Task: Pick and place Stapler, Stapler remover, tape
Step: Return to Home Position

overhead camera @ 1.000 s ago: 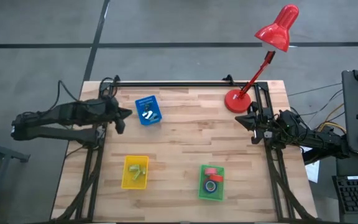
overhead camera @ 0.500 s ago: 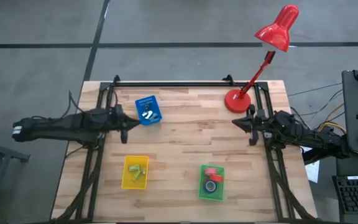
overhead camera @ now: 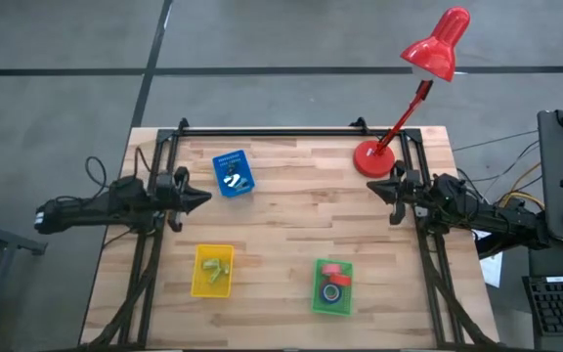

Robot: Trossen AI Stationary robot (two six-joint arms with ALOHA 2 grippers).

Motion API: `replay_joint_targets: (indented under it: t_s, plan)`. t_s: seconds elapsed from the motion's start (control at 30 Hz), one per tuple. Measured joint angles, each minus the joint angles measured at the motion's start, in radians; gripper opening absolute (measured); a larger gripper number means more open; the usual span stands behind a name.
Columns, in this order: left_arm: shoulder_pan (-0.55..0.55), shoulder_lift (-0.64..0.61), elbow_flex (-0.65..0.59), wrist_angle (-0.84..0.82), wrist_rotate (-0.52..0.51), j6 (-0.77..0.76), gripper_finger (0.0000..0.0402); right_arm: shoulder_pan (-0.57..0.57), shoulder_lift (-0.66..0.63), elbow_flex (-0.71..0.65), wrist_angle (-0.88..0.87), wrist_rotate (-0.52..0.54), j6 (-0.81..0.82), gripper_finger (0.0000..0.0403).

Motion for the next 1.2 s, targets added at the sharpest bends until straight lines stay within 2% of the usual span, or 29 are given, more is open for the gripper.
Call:
replay_joint_targets:
  t_s: [0.3, 0.57, 1.2]
  plan:
    - [0.000, -0.171, -0.097, 0.002, -0.009, -0.005, 0.0030, 0.000, 0.000, -0.048, 0.140, 0.022, 0.058, 0.0009]
    - [0.000, -0.171, -0.181, 0.000, -0.010, -0.009, 0.0030, 0.000, 0.004, -0.049, 0.125, 0.022, 0.151, 0.0009]
    - [0.000, -0.141, -0.178, -0.021, -0.011, -0.009, 0.0030, 0.000, 0.004, -0.049, 0.125, 0.021, 0.151, 0.0009]
